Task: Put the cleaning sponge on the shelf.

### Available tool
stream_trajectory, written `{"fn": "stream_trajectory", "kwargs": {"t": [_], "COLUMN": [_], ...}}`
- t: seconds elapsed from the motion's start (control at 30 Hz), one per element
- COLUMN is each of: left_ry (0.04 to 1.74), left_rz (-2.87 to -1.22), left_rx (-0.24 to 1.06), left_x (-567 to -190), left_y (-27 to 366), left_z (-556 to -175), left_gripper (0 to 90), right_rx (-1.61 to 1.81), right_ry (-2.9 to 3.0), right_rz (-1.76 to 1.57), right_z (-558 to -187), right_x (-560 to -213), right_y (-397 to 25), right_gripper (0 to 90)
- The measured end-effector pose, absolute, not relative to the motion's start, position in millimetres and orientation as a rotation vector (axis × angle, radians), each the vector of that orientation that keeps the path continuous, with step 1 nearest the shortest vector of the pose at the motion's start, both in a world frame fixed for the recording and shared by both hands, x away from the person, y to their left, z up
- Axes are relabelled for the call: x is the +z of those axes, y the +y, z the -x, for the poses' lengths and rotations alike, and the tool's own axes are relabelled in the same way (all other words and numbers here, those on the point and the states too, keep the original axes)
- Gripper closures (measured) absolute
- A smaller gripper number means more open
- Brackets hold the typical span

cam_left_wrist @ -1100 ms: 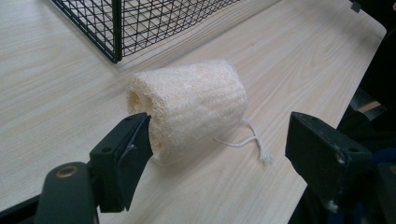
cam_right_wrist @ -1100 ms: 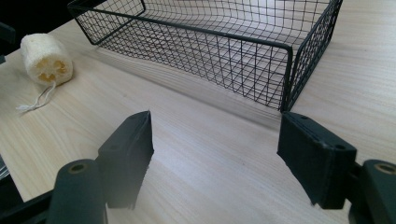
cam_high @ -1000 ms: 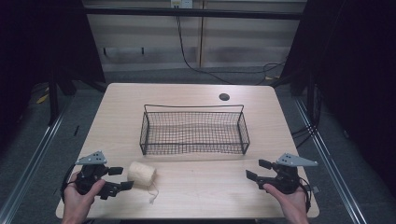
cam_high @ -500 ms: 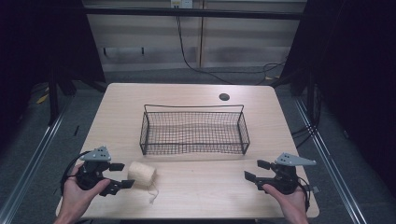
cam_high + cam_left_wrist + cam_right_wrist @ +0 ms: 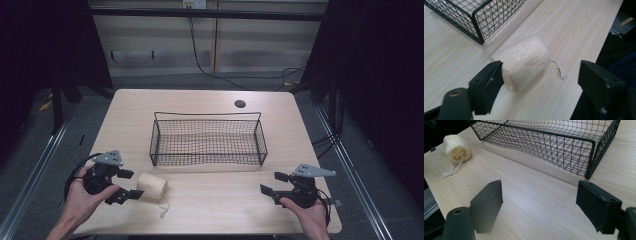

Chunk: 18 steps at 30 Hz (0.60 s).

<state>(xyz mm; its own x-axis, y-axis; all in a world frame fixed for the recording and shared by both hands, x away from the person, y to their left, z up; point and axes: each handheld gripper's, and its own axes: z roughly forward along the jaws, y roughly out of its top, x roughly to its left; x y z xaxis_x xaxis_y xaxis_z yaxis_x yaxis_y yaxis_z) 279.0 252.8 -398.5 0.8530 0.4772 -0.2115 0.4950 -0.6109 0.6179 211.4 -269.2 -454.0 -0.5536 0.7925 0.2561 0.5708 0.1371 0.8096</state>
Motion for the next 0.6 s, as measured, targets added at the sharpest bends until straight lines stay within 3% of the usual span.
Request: {"fn": "stream_trajectory", "kwargs": {"t": [0.6], "left_ry": [0.589], "left_rz": [-2.496], "left_rx": [0.028], "left_x": [-390.3], "left_y": [229.5], "left_z": [-291.2], "left_gripper": [20.6], "right_rx": [1.387], "right_ry": [2.182], "right_rz": [-1.339], "right_z": [-211.7], "right_x": [-454.1], "right_y": [-269.1], "right_gripper": [19.5]}}
